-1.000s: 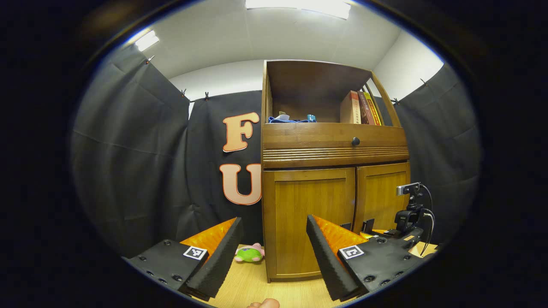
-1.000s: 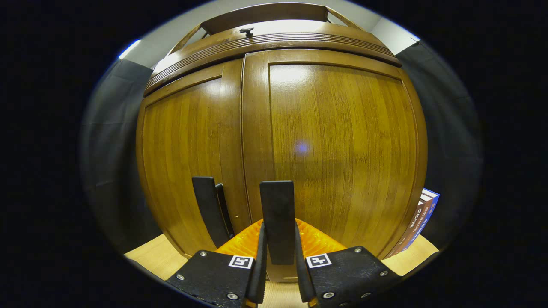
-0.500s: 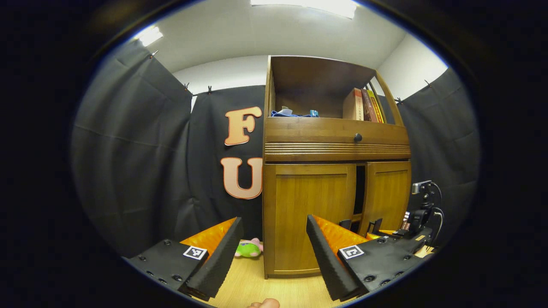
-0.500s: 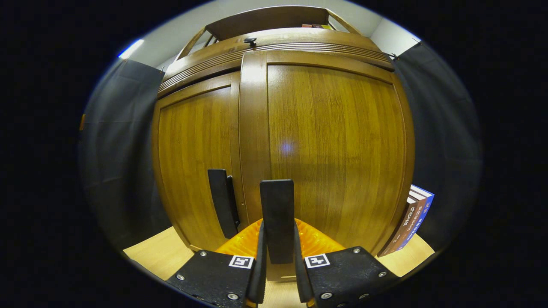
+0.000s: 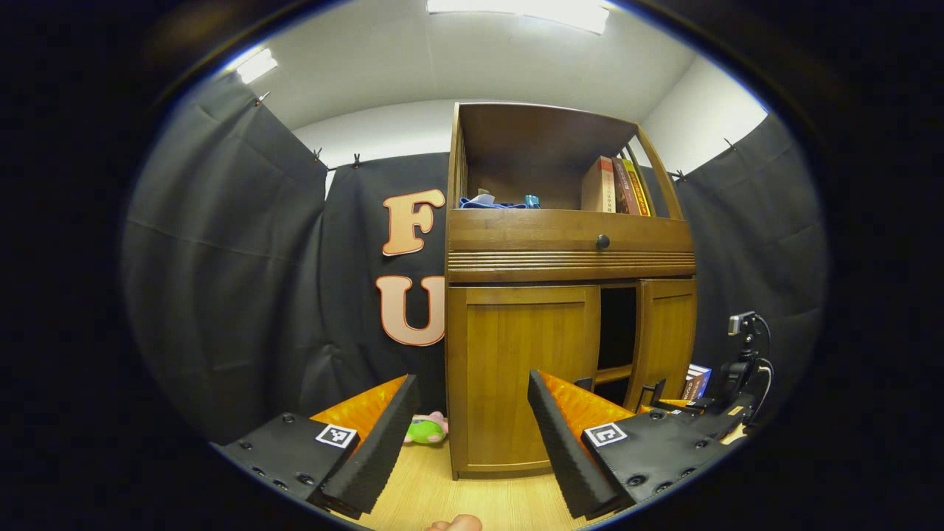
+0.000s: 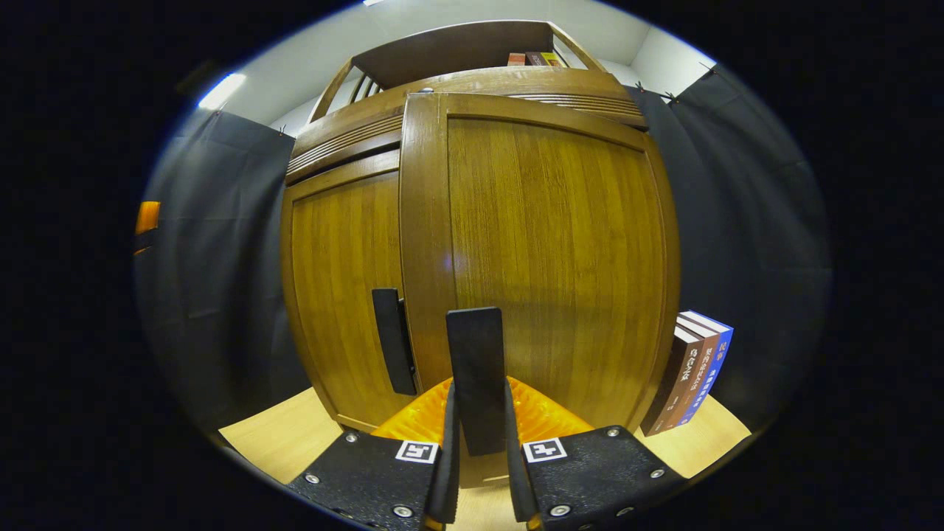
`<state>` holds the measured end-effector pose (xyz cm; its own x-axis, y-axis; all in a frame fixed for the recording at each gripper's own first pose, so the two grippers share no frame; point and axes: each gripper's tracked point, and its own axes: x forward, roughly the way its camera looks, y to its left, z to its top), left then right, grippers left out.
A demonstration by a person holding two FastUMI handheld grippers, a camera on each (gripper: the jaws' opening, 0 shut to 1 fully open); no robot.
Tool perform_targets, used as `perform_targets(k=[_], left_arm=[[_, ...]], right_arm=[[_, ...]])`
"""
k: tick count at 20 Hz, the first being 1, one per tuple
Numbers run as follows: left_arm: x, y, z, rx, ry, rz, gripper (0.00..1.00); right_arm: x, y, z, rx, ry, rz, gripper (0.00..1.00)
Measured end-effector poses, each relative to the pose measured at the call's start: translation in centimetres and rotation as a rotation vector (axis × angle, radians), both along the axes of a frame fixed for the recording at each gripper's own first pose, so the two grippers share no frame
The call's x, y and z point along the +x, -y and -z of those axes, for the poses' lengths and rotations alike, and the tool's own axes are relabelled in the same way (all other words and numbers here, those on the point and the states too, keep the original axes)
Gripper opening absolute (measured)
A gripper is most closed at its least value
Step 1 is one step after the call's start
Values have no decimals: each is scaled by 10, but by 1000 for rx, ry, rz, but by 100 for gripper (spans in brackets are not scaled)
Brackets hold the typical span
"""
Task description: Open the right door of the double-door shoe cabinet with the right hand, and open the left door with the left hand.
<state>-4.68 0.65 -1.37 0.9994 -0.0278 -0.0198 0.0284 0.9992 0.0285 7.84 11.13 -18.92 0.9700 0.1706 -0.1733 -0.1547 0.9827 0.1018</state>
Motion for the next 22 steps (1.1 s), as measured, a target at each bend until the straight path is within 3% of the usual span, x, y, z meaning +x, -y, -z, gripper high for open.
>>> perform_targets(k=[18, 19, 20, 21, 22], left_arm=[[-16, 22, 4, -6, -15, 37, 94], [-16, 23, 3, -8, -13, 38, 94], [-16, 24, 3, -10, -12, 38, 94], [-17, 25, 3, -13, -12, 41, 94], [-18, 29, 4, -14, -12, 47, 94]], right_arm=[[-73, 64, -8, -6, 0, 4, 28], [-77, 69, -9, -6, -2, 9, 19], [-80, 73, -10, -6, -2, 15, 34], [-84, 77, -11, -9, -2, 21, 33], [-85, 82, -11, -12, 0, 28, 23]])
